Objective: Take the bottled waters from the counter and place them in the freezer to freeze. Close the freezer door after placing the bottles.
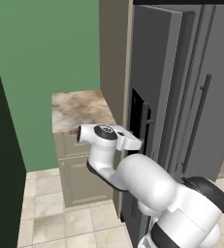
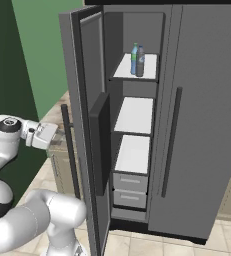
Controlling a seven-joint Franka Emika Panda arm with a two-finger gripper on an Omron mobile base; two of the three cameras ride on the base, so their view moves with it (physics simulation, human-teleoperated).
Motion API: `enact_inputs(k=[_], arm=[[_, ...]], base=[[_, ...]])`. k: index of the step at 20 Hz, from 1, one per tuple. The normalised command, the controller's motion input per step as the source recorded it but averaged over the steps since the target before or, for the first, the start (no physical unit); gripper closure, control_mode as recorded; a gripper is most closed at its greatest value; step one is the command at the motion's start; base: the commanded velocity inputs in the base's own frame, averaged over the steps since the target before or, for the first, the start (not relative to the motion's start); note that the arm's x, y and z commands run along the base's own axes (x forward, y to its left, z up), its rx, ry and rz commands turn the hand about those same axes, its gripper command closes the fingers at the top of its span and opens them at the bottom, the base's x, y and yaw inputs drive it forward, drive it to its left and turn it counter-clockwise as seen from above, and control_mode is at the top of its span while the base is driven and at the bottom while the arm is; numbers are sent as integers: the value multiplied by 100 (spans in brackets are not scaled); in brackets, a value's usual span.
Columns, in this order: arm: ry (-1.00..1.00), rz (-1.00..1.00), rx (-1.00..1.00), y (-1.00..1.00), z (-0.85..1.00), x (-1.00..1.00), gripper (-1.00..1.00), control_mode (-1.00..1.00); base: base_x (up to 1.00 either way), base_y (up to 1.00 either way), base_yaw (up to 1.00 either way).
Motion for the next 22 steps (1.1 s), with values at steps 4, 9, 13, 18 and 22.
enact_inputs(k=[4, 9, 13, 18, 22], arm=[[2, 0, 0, -8, 2, 0, -100, -100], [0, 0, 0, -26, 0, 0, -100, -100], [0, 1, 1, -43, 3, 0, -100, -100], [2, 1, 4, -43, 8, 0, -100, -100], [8, 4, 15, -50, 7, 9, -100, -100]], base=[[0, 0, 0], [0, 0, 0], [0, 0, 0], [0, 0, 0], [0, 0, 0]])
